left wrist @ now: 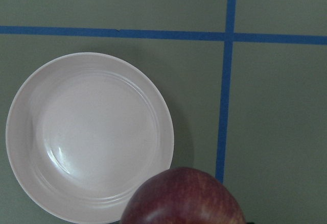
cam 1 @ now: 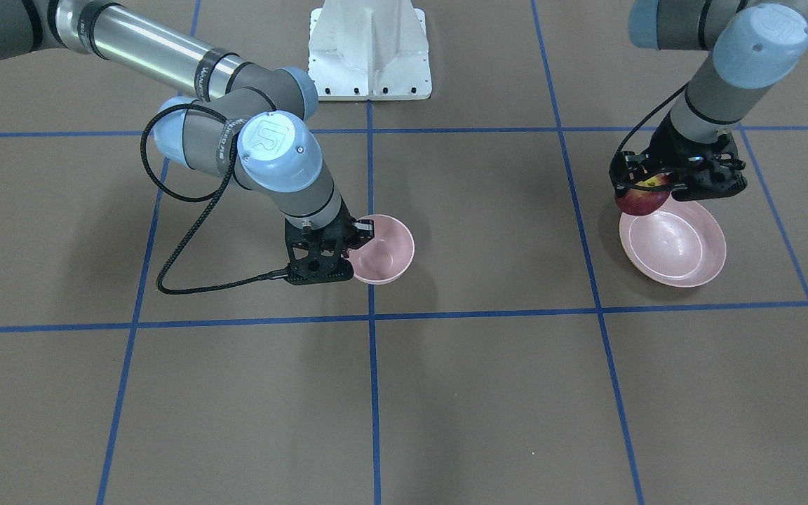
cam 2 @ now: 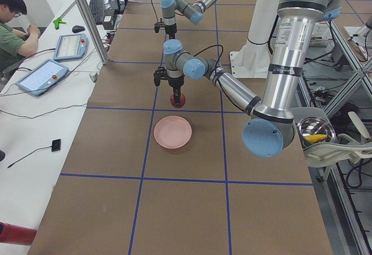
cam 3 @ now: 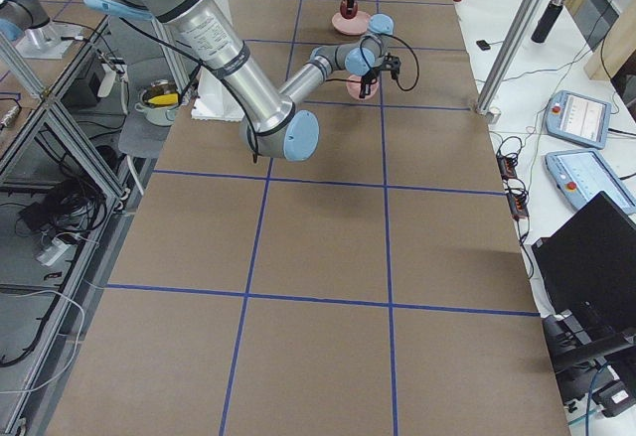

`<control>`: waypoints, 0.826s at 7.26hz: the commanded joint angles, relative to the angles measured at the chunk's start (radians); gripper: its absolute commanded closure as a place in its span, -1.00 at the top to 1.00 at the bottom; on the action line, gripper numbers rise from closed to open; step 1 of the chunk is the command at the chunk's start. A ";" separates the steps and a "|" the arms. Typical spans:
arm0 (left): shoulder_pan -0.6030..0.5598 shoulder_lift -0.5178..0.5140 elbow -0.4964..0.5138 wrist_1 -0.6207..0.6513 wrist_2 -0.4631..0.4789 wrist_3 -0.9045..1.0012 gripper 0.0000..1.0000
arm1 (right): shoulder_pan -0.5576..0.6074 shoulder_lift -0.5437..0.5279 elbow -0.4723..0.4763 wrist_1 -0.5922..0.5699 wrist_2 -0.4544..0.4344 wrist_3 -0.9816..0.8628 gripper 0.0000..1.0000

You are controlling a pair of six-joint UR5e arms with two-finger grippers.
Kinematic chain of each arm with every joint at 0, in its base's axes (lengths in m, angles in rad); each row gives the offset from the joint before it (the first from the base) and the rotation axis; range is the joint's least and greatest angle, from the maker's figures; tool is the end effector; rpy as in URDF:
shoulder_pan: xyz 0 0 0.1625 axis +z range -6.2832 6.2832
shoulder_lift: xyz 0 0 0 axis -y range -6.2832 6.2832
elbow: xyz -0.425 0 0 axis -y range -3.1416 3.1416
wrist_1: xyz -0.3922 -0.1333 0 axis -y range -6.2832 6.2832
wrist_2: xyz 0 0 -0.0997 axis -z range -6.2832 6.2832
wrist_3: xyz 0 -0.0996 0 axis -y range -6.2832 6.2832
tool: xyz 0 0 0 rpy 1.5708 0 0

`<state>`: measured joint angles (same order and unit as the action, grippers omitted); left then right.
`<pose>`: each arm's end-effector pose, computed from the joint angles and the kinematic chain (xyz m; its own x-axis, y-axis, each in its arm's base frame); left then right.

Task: Move apple from plate to bowl
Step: 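Release the bowl with right gripper while left gripper grasps and lifts the apple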

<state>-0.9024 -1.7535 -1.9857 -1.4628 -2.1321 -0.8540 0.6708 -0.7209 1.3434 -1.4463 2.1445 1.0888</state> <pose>0.2649 -0.4650 0.3873 0.7469 -0.0484 -0.6632 0.0246 0.9987 -0.0452 -0.5522 -0.5394 0.2080 0.6174 -0.0071 0.7866 0.0598 0.9975 -0.0379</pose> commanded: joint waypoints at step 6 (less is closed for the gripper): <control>0.004 -0.055 0.045 0.001 -0.002 -0.010 -1.00 | 0.027 0.012 -0.079 0.055 -0.029 0.013 1.00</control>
<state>-0.9002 -1.7941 -1.9562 -1.4619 -2.1336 -0.8584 0.6947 -0.7104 1.2704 -1.4045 2.1153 1.0947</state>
